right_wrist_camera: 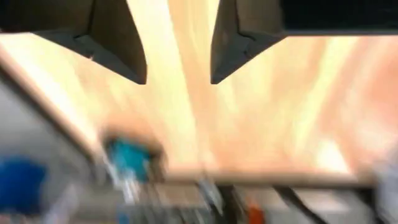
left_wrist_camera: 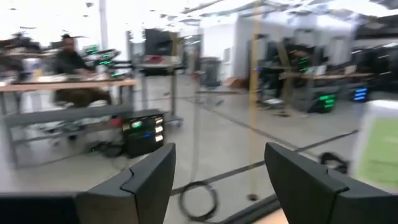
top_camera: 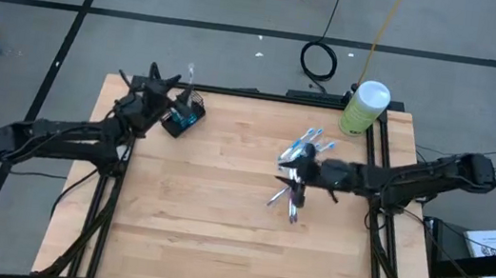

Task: Pick & Place toothbrushing station
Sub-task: Put the purple toothbrush into the right compartment of the wire organizer

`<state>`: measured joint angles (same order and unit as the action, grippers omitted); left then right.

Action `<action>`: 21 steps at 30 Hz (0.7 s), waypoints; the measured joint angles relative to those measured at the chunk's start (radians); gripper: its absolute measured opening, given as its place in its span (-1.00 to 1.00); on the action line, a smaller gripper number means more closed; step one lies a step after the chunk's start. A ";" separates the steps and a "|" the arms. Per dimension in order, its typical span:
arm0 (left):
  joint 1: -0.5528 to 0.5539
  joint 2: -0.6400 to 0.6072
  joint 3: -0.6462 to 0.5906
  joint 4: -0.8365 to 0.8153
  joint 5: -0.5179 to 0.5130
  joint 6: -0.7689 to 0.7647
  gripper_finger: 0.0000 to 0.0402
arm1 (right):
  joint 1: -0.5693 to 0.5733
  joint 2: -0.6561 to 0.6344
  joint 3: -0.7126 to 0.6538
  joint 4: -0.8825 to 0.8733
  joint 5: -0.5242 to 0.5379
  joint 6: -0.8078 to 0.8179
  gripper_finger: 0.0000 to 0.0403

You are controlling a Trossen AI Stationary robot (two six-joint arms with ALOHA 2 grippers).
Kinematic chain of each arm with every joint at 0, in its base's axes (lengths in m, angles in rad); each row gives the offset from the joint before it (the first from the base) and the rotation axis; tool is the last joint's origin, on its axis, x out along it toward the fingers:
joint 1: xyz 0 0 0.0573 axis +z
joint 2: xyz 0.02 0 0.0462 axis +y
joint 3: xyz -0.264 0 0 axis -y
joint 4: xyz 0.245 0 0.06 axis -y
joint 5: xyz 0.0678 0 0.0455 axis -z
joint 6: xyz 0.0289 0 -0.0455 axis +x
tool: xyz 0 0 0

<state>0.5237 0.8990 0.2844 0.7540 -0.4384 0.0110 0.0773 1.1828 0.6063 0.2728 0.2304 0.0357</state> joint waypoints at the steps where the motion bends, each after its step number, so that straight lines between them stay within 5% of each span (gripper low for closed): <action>1: -0.014 -0.004 0.000 0.001 0.006 -0.002 0.27 | 0.025 0.008 0.028 -0.116 0.057 0.066 -0.06; 5: -0.053 -0.002 0.000 -0.002 0.012 -0.002 0.27 | 0.091 0.051 0.105 -0.488 0.179 0.436 0.06; 9: -0.071 0.025 0.000 -0.004 0.012 -0.027 0.27 | 0.092 0.084 0.107 -0.598 0.184 0.717 0.02; 21: -0.076 0.141 0.000 0.003 0.020 -0.078 0.27 | 0.032 0.242 0.090 -0.581 0.131 0.821 -0.17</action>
<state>0.4473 1.0401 0.2844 0.7570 -0.4181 -0.0669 0.1097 1.4251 0.6964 -0.3083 0.3609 0.8563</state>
